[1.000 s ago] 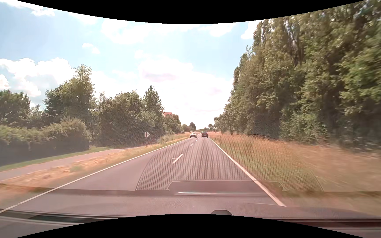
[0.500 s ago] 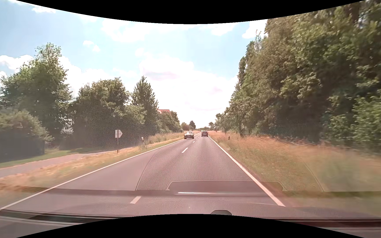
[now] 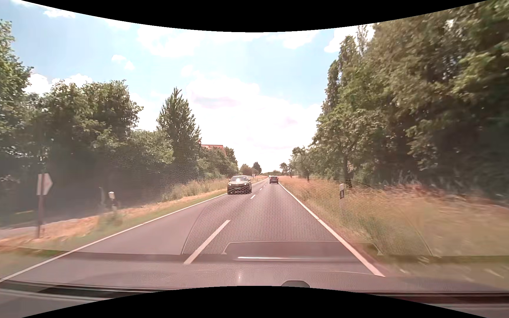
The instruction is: Follow the waypoints while adhering to traffic rules and regulations
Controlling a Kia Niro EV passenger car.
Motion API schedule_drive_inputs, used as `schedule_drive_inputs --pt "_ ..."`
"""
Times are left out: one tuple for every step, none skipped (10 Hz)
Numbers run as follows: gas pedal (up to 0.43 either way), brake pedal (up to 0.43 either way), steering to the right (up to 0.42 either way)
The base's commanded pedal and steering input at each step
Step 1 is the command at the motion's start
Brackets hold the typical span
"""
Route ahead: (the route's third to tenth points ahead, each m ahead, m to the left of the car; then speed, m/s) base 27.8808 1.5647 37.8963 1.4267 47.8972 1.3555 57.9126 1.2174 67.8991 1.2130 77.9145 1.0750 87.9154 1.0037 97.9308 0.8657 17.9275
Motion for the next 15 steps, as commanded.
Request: schedule_drive_inputs --pt "0.130 0.000 -0.005" --pt "0.130 0.000 -0.005" --pt "0.130 0.000 -0.005" --pt "0.130 0.000 -0.004" --pt "0.130 0.000 -0.004" --pt "0.130 0.000 -0.004" --pt "0.130 0.000 -0.004" --pt "0.130 0.000 -0.004" --pt "0.130 0.000 -0.004" --pt "0.130 0.000 -0.004" --pt "0.130 0.000 -0.004" --pt "0.130 0.000 -0.004" --pt "0.130 0.000 -0.004" --pt "0.130 0.000 -0.004" --pt "0.130 0.000 -0.004"
